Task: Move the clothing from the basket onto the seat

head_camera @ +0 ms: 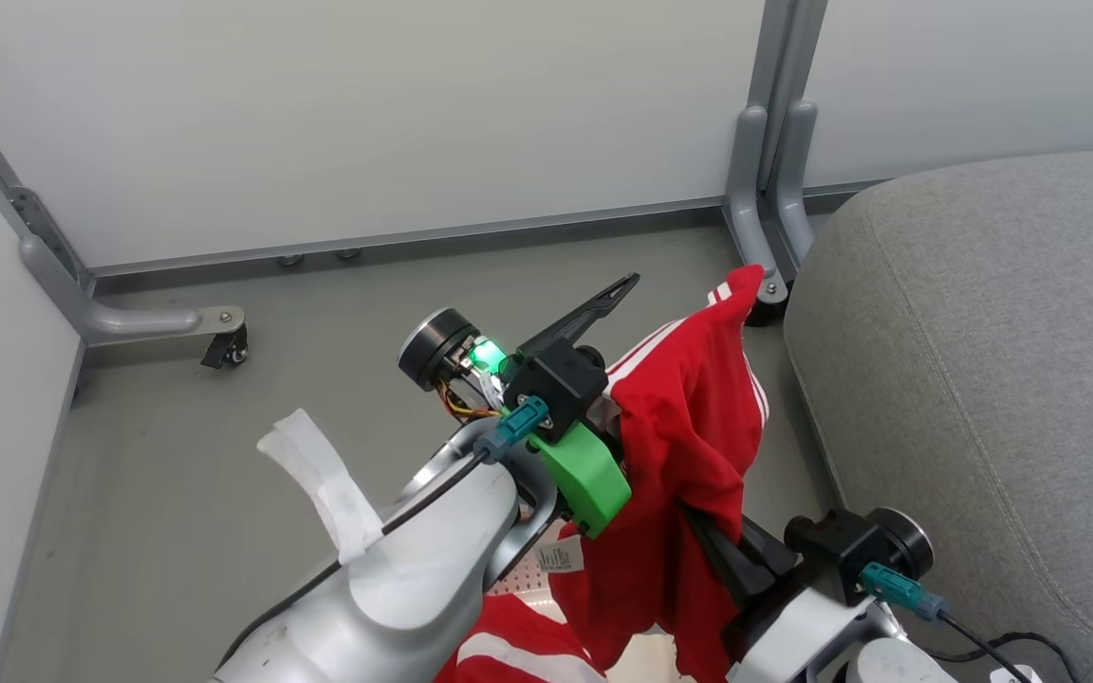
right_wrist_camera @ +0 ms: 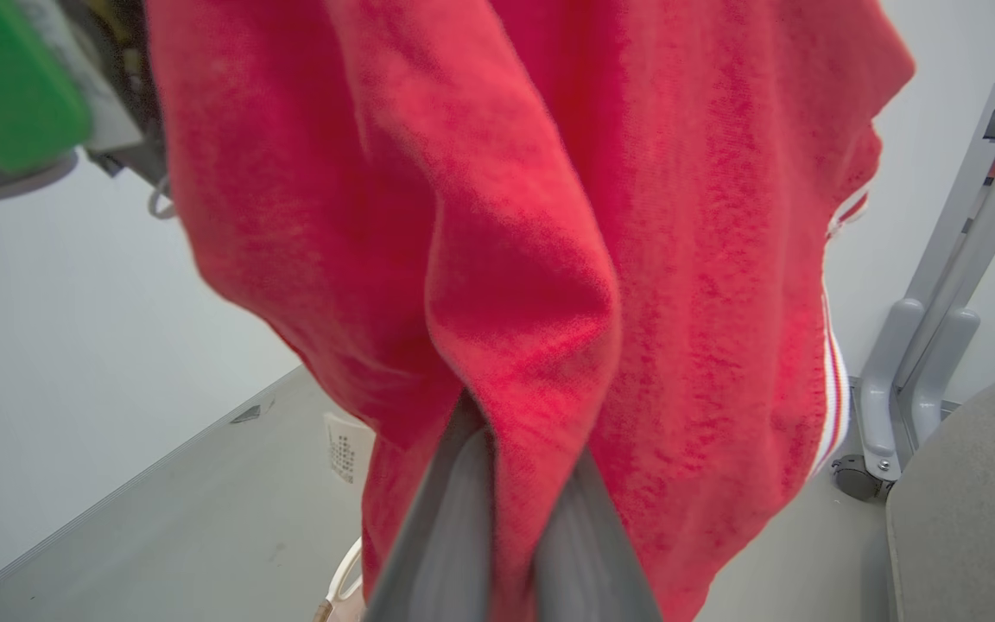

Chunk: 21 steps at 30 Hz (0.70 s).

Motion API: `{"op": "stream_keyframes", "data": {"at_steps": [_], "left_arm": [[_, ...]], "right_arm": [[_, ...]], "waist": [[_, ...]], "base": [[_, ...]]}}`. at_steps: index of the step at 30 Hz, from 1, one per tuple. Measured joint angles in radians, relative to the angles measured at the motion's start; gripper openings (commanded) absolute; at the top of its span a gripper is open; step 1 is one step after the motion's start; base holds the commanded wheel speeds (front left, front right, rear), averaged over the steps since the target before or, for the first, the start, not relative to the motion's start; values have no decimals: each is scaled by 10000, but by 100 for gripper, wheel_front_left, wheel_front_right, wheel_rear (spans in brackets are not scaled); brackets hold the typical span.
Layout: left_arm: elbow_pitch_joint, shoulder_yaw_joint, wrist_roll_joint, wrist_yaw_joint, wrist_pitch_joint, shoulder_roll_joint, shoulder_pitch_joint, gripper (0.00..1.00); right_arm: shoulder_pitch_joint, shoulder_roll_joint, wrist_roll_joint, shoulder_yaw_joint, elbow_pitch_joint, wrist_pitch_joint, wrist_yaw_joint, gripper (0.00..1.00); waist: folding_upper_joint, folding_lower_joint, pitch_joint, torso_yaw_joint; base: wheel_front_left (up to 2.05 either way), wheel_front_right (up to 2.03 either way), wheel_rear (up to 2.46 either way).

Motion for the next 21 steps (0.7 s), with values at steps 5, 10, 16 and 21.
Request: {"op": "stream_keyframes", "data": {"at_steps": [5, 10, 16, 21], "left_arm": [[213, 109, 4, -13, 0, -6, 68, 100], [318, 357, 86, -35, 0, 50, 409, 100], [230, 671, 130, -44, 0, 272, 964, 100], [-109, 961, 199, -100, 0, 433, 1423, 100]], "right_arm": [[65, 15, -2, -261, -268, 0, 0, 0], [226, 75, 2, -857, -769, 0, 0, 0], [439, 61, 27, -1444, -1337, 0, 0, 0], [486, -31, -15, -1766, -1661, 0, 0, 0]], "waist": [[0, 0, -23, -19], [0, 0, -25, -94], [0, 0, 9, -314], [0, 0, 89, -599]], "base": [[0, 0, 0], [0, 0, 0], [0, 0, 0], [0, 0, 0]]}}
